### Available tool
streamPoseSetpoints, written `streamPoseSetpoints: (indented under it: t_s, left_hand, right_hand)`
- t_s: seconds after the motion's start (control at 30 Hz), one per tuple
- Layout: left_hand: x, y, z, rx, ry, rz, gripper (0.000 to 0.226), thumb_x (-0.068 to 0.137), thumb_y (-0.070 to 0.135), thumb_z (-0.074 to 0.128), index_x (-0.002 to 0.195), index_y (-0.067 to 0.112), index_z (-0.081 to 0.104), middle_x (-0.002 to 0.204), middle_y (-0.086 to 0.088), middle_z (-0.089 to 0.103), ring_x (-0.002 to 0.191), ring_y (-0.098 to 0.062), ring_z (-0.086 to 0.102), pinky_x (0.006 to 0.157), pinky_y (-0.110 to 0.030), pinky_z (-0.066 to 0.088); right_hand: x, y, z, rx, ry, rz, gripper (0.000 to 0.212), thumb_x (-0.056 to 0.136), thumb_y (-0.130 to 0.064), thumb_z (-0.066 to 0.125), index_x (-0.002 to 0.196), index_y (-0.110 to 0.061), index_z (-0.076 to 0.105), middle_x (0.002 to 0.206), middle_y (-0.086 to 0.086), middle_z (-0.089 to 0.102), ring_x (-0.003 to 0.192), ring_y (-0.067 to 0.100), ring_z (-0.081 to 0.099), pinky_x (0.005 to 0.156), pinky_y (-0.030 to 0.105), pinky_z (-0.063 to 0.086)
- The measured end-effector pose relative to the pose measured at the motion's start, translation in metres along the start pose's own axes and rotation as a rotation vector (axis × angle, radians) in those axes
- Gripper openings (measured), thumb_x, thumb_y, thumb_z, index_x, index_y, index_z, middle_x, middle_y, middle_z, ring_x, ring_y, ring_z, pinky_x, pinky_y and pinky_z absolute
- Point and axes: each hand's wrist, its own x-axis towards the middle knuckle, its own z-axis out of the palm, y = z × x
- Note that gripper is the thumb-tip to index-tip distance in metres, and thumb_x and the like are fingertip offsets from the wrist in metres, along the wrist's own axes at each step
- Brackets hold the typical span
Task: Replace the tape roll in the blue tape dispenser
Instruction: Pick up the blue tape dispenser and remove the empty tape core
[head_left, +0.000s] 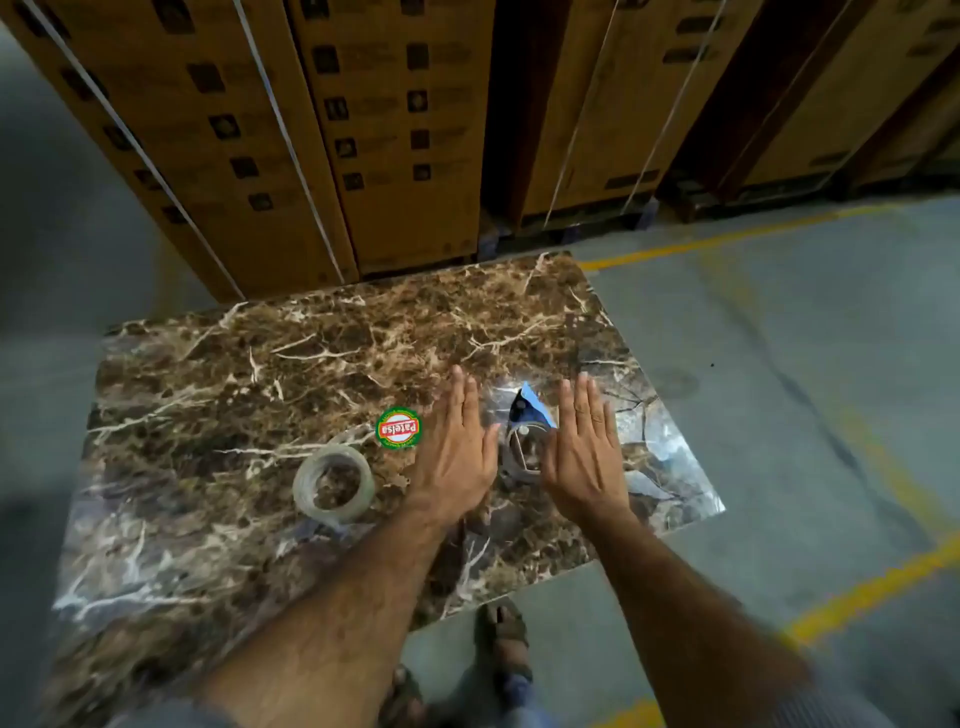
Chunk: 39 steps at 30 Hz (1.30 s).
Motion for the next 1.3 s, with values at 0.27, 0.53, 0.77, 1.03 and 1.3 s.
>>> streamPoseSetpoints:
  t_s: [0.27,0.53,0.77,1.03,1.3]
  left_hand:
    - [0.031,0.014,0.067,-0.398,-0.342,-0.606,0.071,0.096,0.061,0.048,0.153,0.02,0.039,0.162,-0.015,0.036,0.145,-0.038,0.041,0.118,-0.048,0.037]
    - [0.042,0.032,0.097,-0.672,-0.19,-0.808,0.049,0.09,0.044,0.069,0.124,0.01,0.062,0.123,-0.012,0.069,0.11,-0.031,0.067,0.095,-0.039,0.054]
    - [0.045,0.048,0.101,-0.846,-0.037,-0.792,0.033,0.103,0.026,0.057,0.125,0.01,0.04,0.126,-0.013,0.058,0.104,-0.02,0.057,0.082,-0.025,0.042]
    - [0.048,0.05,0.094,-1.039,0.146,-0.49,0.021,0.109,0.021,0.044,0.128,0.021,0.054,0.118,0.004,0.064,0.107,-0.01,0.061,0.079,-0.006,0.048]
    - [0.049,0.029,0.071,-1.032,0.168,-0.436,0.019,0.106,0.027,0.049,0.117,0.031,0.065,0.101,0.012,0.071,0.088,0.007,0.067,0.076,-0.017,0.052]
  right_hand:
    - [0.018,0.032,0.034,0.376,-0.22,0.255,0.064,0.108,-0.045,0.026,0.162,-0.014,0.015,0.171,0.012,0.017,0.157,0.028,0.02,0.126,0.047,0.023]
    - [0.042,0.041,0.04,0.721,-0.246,0.363,0.019,0.104,-0.029,0.055,0.113,-0.014,0.062,0.09,-0.005,0.063,0.07,0.003,0.057,0.052,0.014,0.037]
    - [0.041,0.05,0.055,0.906,-0.267,0.371,0.012,0.104,-0.034,0.052,0.095,-0.026,0.054,0.09,0.005,0.069,0.079,0.029,0.069,0.069,0.049,0.059]
    - [0.047,0.034,0.038,1.213,-0.257,0.301,0.035,0.105,-0.054,0.039,0.127,-0.027,0.037,0.121,0.002,0.058,0.109,0.02,0.066,0.09,0.051,0.059]
    - [0.054,0.023,0.029,1.21,-0.21,0.129,0.031,0.11,-0.038,0.033,0.127,-0.015,0.045,0.107,0.009,0.055,0.079,0.007,0.068,0.063,0.035,0.063]
